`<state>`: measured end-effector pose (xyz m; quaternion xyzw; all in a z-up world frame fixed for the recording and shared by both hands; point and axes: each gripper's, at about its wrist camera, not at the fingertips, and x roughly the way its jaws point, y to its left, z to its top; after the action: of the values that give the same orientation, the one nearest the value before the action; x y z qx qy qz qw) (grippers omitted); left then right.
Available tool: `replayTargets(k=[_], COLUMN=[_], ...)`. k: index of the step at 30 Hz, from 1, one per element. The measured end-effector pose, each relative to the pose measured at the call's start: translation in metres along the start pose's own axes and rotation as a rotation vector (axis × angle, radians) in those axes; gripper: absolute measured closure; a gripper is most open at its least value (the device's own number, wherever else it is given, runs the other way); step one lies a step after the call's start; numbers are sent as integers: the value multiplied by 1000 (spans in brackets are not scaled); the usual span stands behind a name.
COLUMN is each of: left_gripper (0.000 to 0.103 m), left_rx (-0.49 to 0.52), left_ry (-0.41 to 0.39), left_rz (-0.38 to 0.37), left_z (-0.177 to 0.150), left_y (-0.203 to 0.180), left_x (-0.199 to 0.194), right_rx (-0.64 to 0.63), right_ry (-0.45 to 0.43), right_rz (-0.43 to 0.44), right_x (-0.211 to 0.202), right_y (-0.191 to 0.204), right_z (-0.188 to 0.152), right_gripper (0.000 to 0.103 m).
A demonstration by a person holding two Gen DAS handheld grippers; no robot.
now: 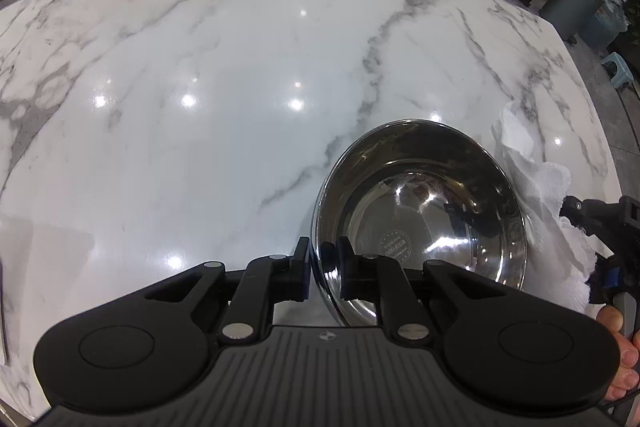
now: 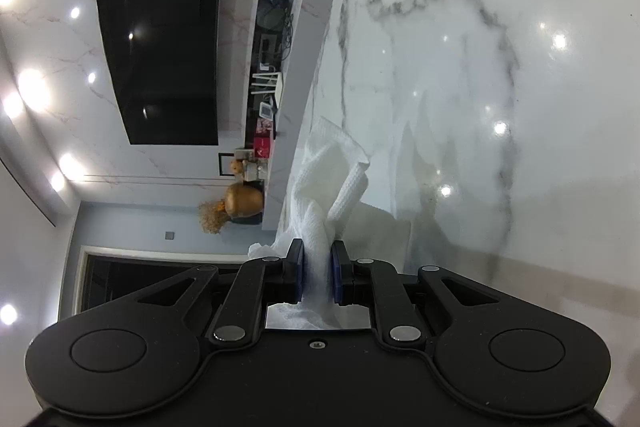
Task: Clean bowl
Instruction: 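Steady the rim with the left gripper while the right gripper wipes around the blue exterior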
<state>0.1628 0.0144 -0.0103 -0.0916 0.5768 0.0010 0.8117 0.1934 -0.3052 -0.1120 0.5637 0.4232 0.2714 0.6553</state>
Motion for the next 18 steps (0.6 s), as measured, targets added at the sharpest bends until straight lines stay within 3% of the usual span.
replayTargets(k=[5, 8, 14, 18], left_gripper=[91, 89, 88, 86], left_rx=[-6, -11, -18, -71], left_ry=[0, 4, -5, 14], left_rz=[2, 1, 2, -18], left_z=[0, -1, -3, -5], left_y=[0, 1, 2, 9], left_x=[2, 4, 4, 5], right_rx=[7, -19, -36, -48], right_ry=[-9, 3, 46, 50], right_rz=[-30, -131, -218, -229], right_x=[-1, 5, 15, 17], right_y=[0, 3, 1, 2], right_z=[-1, -7, -11, -13], right_gripper=[91, 90, 90, 90])
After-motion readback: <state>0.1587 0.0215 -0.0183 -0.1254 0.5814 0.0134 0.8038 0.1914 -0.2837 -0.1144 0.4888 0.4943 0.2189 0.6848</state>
